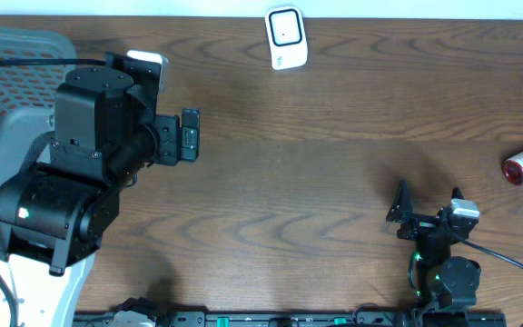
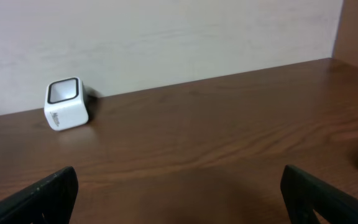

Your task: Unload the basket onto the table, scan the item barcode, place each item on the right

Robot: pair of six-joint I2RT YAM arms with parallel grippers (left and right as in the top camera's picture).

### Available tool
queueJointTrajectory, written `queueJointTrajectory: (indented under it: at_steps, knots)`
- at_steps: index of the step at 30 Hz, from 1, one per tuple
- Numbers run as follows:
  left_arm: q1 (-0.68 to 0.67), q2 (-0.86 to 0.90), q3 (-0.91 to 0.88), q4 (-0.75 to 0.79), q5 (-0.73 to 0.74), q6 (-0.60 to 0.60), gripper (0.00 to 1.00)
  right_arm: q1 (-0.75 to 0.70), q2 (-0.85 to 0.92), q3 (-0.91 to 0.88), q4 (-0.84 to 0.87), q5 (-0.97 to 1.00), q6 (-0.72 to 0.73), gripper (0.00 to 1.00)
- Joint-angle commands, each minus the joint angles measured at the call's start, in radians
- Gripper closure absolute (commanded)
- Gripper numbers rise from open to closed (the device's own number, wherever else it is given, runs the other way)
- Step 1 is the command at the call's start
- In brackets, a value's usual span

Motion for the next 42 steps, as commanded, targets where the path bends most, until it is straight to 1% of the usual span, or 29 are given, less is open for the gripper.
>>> queueJointTrajectory:
  at_steps: [1, 26, 30, 33, 37, 40, 42]
  knots:
    - [0.005, -0.001, -0.004, 0.0, -0.013, -0.005, 0.02, -0.017, -0.003, -0.001, -0.004, 0.01, 0.016, 0.01]
    - [0.005, -0.004, -0.004, 0.002, -0.013, -0.005, 0.02, -0.017, -0.003, -0.001, -0.004, 0.01, 0.016, 0.01]
    - [0.005, -0.029, -0.019, 0.034, -0.04, 0.003, 0.02, -0.017, -0.003, -0.001, -0.004, 0.01, 0.016, 0.01]
    - [0.005, -0.074, -0.07, 0.093, -0.058, 0.049, 0.02, -0.017, -0.003, -0.001, -0.004, 0.01, 0.016, 0.01]
    - [0.007, -0.18, -0.216, 0.233, -0.058, 0.133, 0.02, -0.017, -0.003, -0.001, -0.004, 0.01, 0.016, 0.01]
    - [0.043, -0.288, -0.376, 0.375, -0.045, 0.138, 0.02, -0.017, -0.003, -0.001, -0.004, 0.01, 0.016, 0.01]
    - [0.079, -0.362, -0.485, 0.455, -0.009, 0.138, 0.02, -0.017, -0.003, -0.001, -0.004, 0.01, 0.016, 0.01]
